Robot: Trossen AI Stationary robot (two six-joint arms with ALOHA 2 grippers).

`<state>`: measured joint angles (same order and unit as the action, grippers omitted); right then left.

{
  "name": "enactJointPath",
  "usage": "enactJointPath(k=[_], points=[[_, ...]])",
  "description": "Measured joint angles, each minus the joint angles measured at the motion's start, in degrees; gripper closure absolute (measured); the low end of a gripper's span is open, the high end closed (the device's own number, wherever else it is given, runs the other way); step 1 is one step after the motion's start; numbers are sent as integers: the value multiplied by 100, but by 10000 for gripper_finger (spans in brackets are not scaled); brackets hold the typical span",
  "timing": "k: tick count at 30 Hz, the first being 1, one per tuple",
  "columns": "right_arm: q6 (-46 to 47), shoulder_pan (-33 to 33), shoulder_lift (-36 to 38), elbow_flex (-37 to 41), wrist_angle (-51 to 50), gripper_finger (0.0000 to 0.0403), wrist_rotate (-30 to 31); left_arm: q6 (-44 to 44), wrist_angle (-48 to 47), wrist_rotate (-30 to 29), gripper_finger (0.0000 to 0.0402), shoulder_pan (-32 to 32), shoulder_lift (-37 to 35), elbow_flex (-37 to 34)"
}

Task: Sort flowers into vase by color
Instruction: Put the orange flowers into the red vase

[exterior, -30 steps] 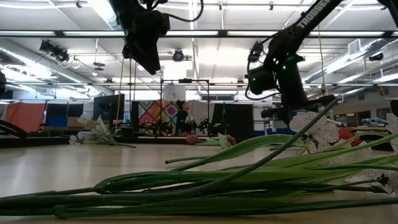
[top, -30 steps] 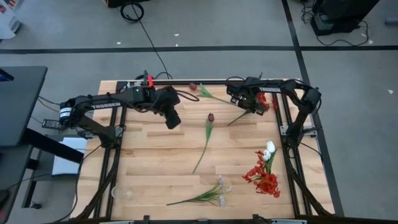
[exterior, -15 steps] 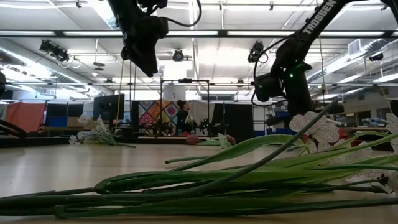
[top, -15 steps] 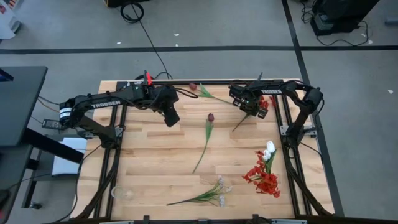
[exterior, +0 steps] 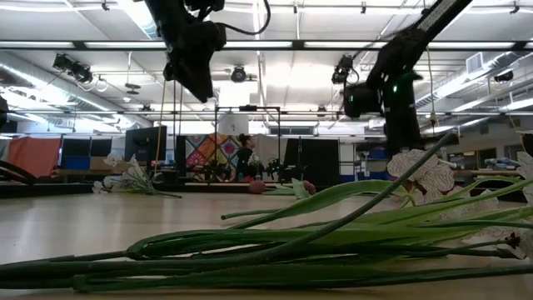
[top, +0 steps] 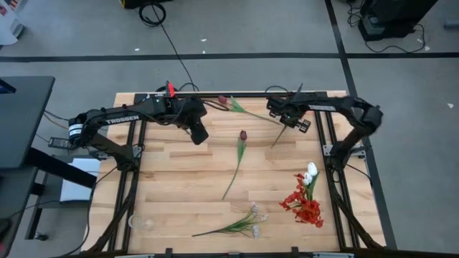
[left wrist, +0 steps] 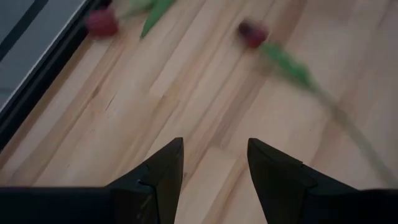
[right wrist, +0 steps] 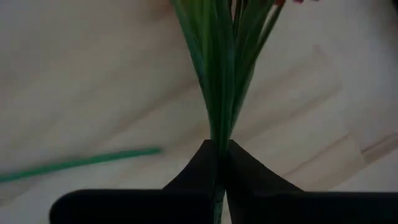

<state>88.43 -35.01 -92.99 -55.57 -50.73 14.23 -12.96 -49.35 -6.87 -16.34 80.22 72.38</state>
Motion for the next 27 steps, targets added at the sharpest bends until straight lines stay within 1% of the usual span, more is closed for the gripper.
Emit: enactJointPath(k=[4, 7, 10, 13, 15, 17, 19, 22, 24, 27], points=[[-34, 227, 848, 2, 141, 386, 391, 201, 878, 521, 218, 0, -174, 0], [-466, 451, 1458, 0, 466, 387, 700, 340, 1549, 927, 219, 2, -344, 8], [-982, 824, 1984, 0, 1067, 387, 1037, 483, 2110, 1159, 219, 4, -556, 4], [-1721, 1295, 2382, -2, 2058, 387, 1585, 612, 2332, 1256, 219, 4, -874, 4], [-2510, 1610, 2582, -4, 3004, 388, 1855, 630, 2465, 1258, 219, 4, -1158, -142], [-3586, 1924, 2724, -4, 3936, 389, 1889, 621, 2767, 1257, 219, 40, -1569, -568], [-4746, 2265, 2829, -5, 4830, 390, 1743, 480, 3291, 1259, 218, 88, -2057, -1218], [-6357, 2895, 2916, -15, 5903, 390, 1574, 213, 3984, 1260, 219, 184, -2733, -2245], [-7237, 3244, 2937, -15, 6300, 390, 1521, 123, 4364, 1259, 218, 253, -3090, -2720], [-8695, 3614, 2938, -15, 6403, 390, 1314, 125, 4622, 1260, 218, 309, -3489, -3055]])
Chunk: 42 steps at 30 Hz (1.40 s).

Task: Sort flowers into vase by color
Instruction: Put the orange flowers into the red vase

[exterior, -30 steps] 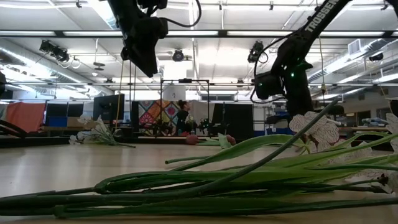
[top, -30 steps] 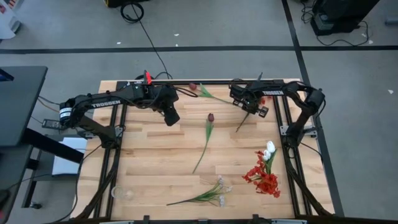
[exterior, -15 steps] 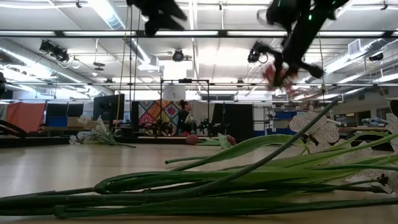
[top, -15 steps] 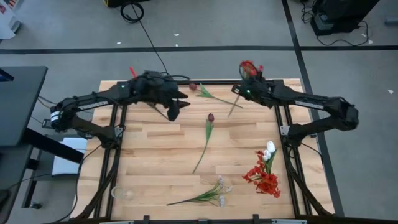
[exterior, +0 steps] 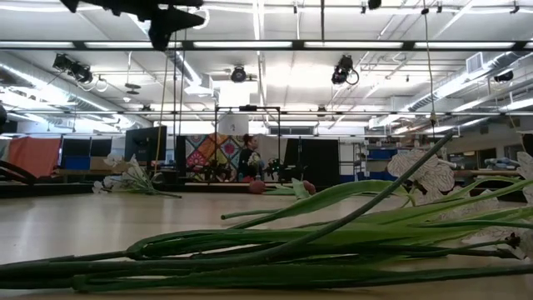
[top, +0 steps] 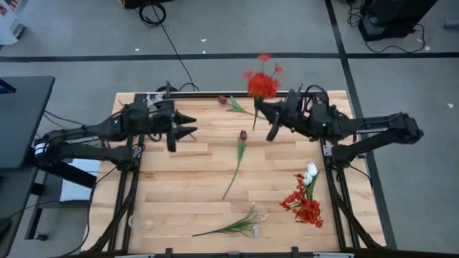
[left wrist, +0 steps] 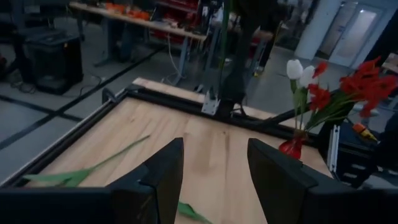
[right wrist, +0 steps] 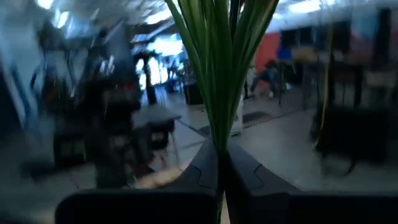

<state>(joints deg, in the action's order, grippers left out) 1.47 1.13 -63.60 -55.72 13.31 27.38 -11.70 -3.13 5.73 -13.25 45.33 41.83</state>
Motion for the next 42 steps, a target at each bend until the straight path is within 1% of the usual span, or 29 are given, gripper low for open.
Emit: enactJointPath(k=[1, 3, 7, 9, 12, 15, 17, 20, 22, 24, 26, 30, 35, 38, 42], points=[[-322, 110, -3, 0, -35, 390, 9, 51, -6, -2, 218, 8, -64, -23], [-472, 252, -5, 0, -47, 390, 82, 90, 0, -2, 218, 8, -126, -25], [-6, 357, 40, -8, 32, 390, 125, 94, 67, -2, 218, 5, -199, -25], [64, 467, 60, -85, -69, 391, 165, 94, 53, -4, 218, 4, -190, -25], [-442, 760, 71, -189, -303, 392, 349, 94, 43, -4, 218, 3, -187, -25], [-888, 1020, 85, -296, -675, 393, 761, 94, 41, -5, 218, -7, -187, -25], [-826, 1126, 129, -402, -1098, 393, 1031, 94, 39, -5, 218, -7, -186, -25], [-507, 1273, 259, -607, -1927, 393, 1204, 92, 39, -5, 218, -7, -186, -25], [-221, 1369, 375, -766, -2560, 393, 1144, 94, 39, -4, 218, -5, -186, -25], [-13, 1442, 516, -931, -3292, 393, 867, 90, 39, -6, 218, -7, -186, -25], [246, 1547, 678, -1056, -4089, 393, 731, 87, 39, -6, 218, -7, -186, -25], [943, 1851, 1135, -1150, -5441, 393, 710, 85, 39, -6, 218, -7, -184, -25], [2265, 2331, 1830, -1152, -7246, 393, 727, 81, 39, -6, 218, -7, -184, -25], [2658, 2663, 2161, -1152, -7790, 393, 520, 79, 36, -6, 218, -7, -184, -25], [2686, 3200, 2586, -1095, -7935, 393, 48, 79, 36, -6, 218, -7, -184, -25]])
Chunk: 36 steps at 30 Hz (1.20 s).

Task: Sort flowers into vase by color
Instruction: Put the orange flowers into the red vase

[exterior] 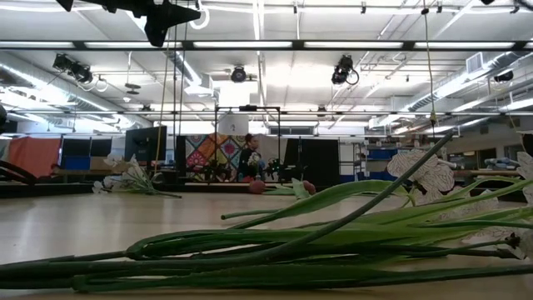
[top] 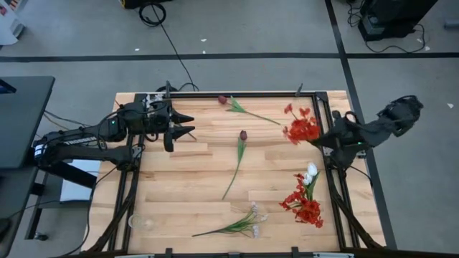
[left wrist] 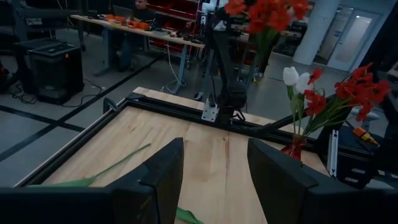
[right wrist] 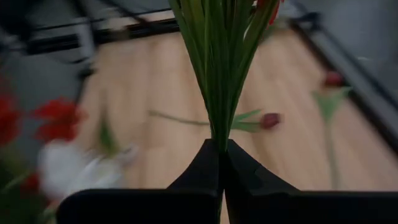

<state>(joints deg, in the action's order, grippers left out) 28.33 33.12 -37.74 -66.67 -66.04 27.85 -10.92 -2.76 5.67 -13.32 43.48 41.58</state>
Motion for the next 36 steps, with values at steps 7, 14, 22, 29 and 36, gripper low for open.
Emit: enactJointPath(k=[7, 14, 22, 29, 36], points=[[8, 1024, 1313, 1288, 989, 393, -346, -2, 0, 0, 218, 0, 0, 0], [-632, 1733, 2395, 2901, 3299, 394, -541, -2, 0, 0, 218, 0, 0, 0], [-2316, 2576, 2588, 3743, 5722, 394, -1134, -2, -2, 0, 218, 0, 2, 0], [-3030, 3145, 2565, 4594, 6418, 394, -596, -2, -2, -2, 218, 0, 2, 0], [-3268, 3442, 2565, 5410, 7844, 395, -466, -2, -2, -2, 218, 0, 0, 0]])
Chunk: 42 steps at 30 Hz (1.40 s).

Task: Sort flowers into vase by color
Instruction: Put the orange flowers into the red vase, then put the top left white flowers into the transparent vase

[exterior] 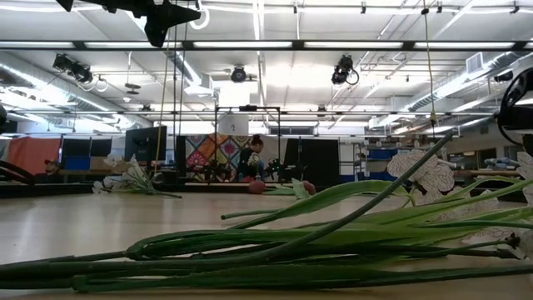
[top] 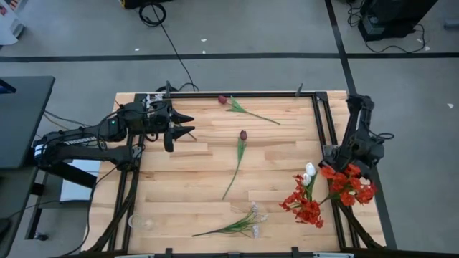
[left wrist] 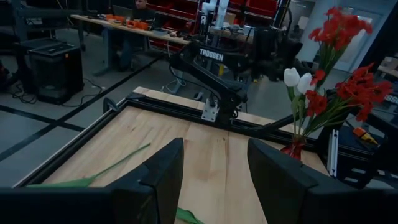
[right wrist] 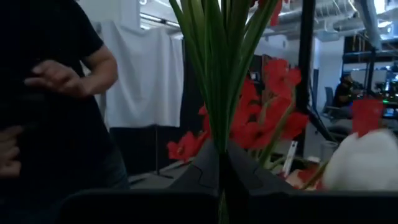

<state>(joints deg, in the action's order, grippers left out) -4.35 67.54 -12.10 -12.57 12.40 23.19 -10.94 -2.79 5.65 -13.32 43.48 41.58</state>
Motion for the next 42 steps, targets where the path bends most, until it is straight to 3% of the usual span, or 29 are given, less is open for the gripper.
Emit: enactJointPath(k=[7, 23, 27, 34, 42], points=[[250, 190, -33, 473, -5, 395, 347, 0, 0, 0, 218, 0, 1, 0], [813, 189, -348, 489, -257, 364, 318, 0, 0, 0, 218, 1, 2, 0], [1398, 186, -414, 489, -289, 361, 420, 0, 1, 0, 218, 0, 1, 0], [2315, 191, -402, 489, -317, 294, 129, 0, 0, 0, 218, 0, 1, 0], [2715, 324, -402, 487, -772, 204, -82, 0, 0, 0, 218, 0, 1, 0]])
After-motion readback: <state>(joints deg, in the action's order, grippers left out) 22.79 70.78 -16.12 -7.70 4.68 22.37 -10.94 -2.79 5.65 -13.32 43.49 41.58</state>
